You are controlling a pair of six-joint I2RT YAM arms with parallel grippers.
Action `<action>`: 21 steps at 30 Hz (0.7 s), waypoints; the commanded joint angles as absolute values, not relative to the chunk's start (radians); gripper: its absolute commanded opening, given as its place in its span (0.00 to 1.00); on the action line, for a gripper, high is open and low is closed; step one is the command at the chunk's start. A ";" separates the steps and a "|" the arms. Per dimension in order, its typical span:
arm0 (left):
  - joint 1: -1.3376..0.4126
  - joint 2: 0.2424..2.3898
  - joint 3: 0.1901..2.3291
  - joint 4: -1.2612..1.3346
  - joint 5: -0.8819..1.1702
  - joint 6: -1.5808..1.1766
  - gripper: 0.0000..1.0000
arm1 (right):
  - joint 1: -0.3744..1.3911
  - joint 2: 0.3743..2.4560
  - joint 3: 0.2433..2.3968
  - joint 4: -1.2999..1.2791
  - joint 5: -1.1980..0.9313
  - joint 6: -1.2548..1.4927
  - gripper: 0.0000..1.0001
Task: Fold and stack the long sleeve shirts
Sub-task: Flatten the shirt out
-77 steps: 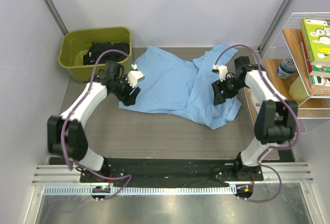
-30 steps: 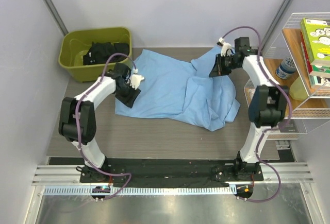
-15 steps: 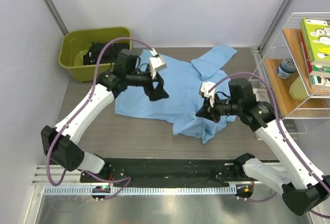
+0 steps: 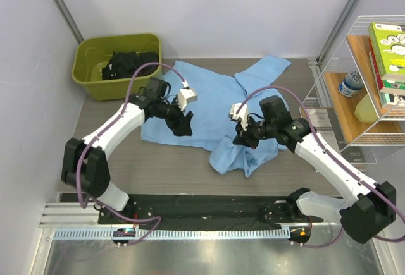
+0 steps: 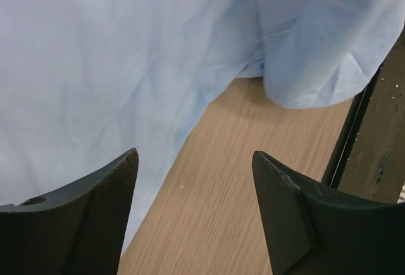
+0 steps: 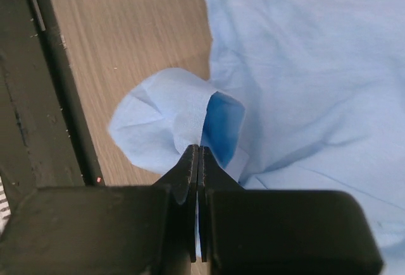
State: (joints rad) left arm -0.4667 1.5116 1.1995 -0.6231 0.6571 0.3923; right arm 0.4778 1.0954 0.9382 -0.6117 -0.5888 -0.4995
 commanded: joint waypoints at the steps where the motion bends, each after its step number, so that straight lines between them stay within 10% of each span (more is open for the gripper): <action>1: -0.376 1.537 1.290 -0.689 0.811 0.394 0.80 | 0.560 1.123 0.973 -0.497 -0.635 -0.506 0.01; 12: -0.704 1.482 1.129 -0.378 0.786 0.250 0.87 | 0.687 1.054 0.945 -0.272 -0.529 -0.345 0.02; 17: -0.747 1.496 1.124 -0.507 0.857 0.378 0.26 | 0.692 0.934 0.942 -0.382 -0.430 -0.373 0.37; 21: -0.758 1.385 1.028 -0.618 0.841 0.533 0.03 | 0.690 0.795 0.864 -0.451 -0.209 -0.382 0.70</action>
State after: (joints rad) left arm -0.7395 1.4963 1.0943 -0.5114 0.8200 0.3580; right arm 0.6880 0.9112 0.9180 -0.3954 -0.4198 -0.3695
